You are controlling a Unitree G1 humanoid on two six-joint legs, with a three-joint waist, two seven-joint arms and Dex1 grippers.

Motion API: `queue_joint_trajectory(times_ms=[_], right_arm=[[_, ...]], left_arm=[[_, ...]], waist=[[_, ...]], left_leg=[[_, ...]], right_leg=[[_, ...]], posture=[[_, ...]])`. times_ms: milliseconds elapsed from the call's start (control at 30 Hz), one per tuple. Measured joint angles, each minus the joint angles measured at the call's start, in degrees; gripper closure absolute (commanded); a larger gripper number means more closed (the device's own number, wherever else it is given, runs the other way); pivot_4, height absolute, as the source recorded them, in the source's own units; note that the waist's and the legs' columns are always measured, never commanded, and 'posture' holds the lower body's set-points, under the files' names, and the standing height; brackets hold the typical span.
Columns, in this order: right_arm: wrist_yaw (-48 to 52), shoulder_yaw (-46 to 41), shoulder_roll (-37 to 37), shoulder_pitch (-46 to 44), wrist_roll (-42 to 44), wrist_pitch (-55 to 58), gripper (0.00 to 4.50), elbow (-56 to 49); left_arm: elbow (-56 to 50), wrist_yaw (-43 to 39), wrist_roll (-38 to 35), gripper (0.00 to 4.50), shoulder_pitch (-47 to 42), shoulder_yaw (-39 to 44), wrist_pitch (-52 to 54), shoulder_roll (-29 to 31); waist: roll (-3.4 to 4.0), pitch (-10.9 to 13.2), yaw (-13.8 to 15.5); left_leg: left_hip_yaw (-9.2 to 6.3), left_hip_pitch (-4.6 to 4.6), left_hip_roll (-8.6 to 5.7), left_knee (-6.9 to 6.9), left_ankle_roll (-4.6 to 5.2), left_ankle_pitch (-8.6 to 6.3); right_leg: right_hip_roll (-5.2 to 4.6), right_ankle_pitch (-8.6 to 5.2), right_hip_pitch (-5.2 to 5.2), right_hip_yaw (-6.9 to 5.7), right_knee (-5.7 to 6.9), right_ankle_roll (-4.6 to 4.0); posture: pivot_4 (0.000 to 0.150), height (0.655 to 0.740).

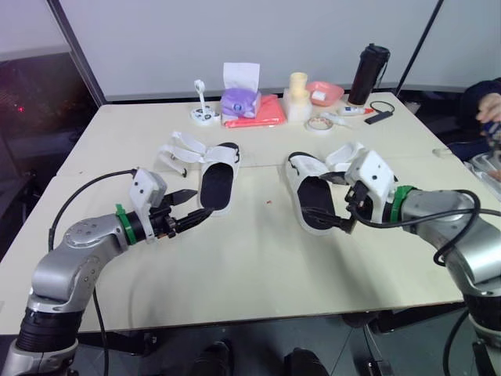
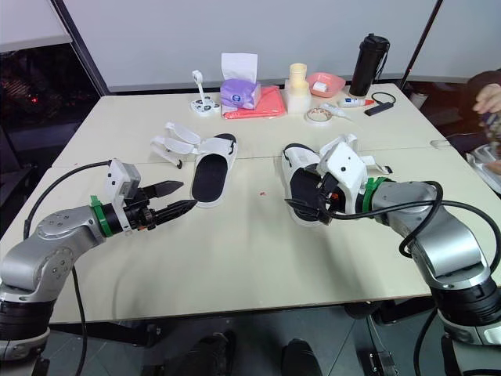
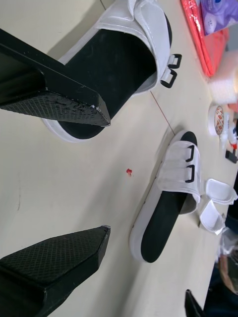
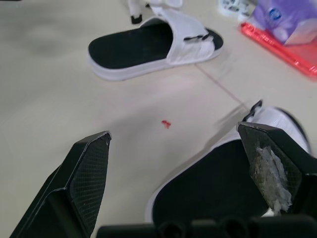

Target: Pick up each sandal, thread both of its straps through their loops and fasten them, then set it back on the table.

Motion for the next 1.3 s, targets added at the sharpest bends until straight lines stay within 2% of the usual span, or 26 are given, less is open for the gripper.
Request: queue_joint_trajectory(times_ms=[333,633,900,1167,1267,1300], right_arm=[[-1.9,2.5,0.2,-0.8,-6.0,-3.5,0.07,3.4],[-10.6,13.1,3.1,-5.2,-24.3,-13.9,0.07,13.8],[-22.5,23.4,10.8,-14.2,-43.0,-30.8,0.07,41.0],[-34.7,28.3,17.1,-25.1,-54.2,-43.5,0.07,66.6],[-38.6,30.1,19.7,-29.9,-57.5,-47.0,0.89,76.5],[-39.3,30.4,20.0,-30.6,-58.1,-47.4,1.33,78.2]], left_arm=[[0.0,0.7,0.0,1.19,0.2,0.0,-0.1,-0.3],[0.0,0.8,0.1,1.19,0.2,-0.3,-0.4,-1.3],[0.0,1.0,0.3,1.19,0.1,-0.4,-0.8,-2.4],[-0.1,2.1,0.8,1.19,0.3,-0.4,-1.6,-3.3],[-0.4,2.7,0.9,1.16,0.3,-0.4,-1.6,-3.5],[-0.5,2.8,0.9,1.16,0.3,-0.4,-1.6,-3.6]], waist=[[0.0,0.0,0.0],[0.0,0.0,-0.2],[0.02,0.0,-0.3],[0.02,0.0,-0.6],[0.02,0.0,-0.7],[0.02,0.0,-0.7]], left_leg=[[0.01,0.0,0.0,0.0,-0.01,0.01],[0.06,0.01,-0.01,-0.01,-0.09,0.06],[0.17,0.02,-0.04,-0.04,-0.19,0.13],[0.11,0.04,-0.06,-0.14,-0.37,0.24],[0.08,0.05,-0.06,-0.19,-0.45,0.29],[0.06,0.05,-0.07,-0.21,-0.47,0.3]], right_leg=[[0.0,0.0,0.0,0.0,0.01,0.0],[0.03,0.01,-0.03,0.0,0.04,0.0],[0.09,0.02,-0.06,0.02,0.13,-0.01],[0.18,0.04,-0.09,0.02,0.17,-0.06],[0.23,0.06,-0.12,0.02,0.2,-0.09],[0.23,0.06,-0.12,0.02,0.2,-0.1]], posture=[[0.15,0.7344],[0.15,0.7344],[0.15,0.7344],[0.15,0.7344],[0.15,0.7344],[0.15,0.7344]])
